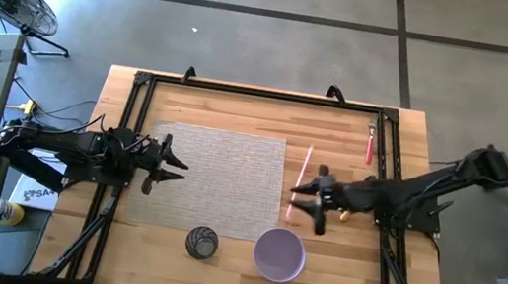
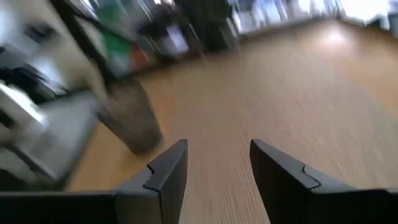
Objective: Pick & Place Utensil
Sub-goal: Put the purple bowl on the gray placemat
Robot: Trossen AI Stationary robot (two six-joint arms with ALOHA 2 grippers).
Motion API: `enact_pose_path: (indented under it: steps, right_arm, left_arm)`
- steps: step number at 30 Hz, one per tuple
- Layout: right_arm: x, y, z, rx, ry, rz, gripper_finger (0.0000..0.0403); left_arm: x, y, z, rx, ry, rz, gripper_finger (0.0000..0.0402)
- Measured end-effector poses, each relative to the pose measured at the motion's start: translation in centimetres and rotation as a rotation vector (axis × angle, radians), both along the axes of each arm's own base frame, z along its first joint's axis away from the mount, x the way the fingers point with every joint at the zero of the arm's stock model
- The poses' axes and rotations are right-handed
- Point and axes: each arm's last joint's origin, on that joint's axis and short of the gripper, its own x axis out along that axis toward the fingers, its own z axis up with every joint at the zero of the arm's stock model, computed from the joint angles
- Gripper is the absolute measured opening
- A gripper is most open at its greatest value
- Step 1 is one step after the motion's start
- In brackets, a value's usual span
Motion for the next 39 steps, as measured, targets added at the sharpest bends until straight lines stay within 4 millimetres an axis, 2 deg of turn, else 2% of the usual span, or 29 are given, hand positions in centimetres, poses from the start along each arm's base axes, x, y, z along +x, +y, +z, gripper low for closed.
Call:
enact_pose_path:
  steps: [3, 6, 12, 15, 20, 27, 39]
  right_arm:
    - [1.9, 1.1, -0.1, 0.018, 0.235, -0.056, 0.0168]
    - [3.5, 2.2, 0.3, 0.028, 0.391, -0.074, 0.0168]
    - [5.9, 4.4, 0.7, -0.011, 0.56, 0.008, 0.0168]
    - [6.3, 5.0, 0.0, -0.057, 0.628, 0.049, 0.0168]
    - [6.6, 5.3, -0.9, -0.087, 0.657, 0.069, 0.0168]
    - [6.7, 5.5, -2.2, -0.014, 0.637, 0.087, 0.0168]
    - [6.6, 6.5, -2.1, 0.023, 0.602, 0.119, 0.0168]
  left_arm:
    - [0.0, 0.0, 0.0, 0.0, 0.0, 0.0, 0.014]
    - [0.0, 0.0, 0.0, 0.0, 0.0, 0.0, 0.014]
    - [0.0, 0.0, 0.0, 0.0, 0.0, 0.0, 0.014]
    - [0.0, 0.0, 0.0, 0.0, 0.0, 0.0, 0.014]
    - [0.0, 0.0, 0.0, 0.0, 0.0, 0.0, 0.014]
    - [0.0, 0.0, 0.0, 0.0, -0.001, 0.0, 0.014]
    - [0.0, 0.0, 0.0, 0.0, -0.004, 0.0, 0.014]
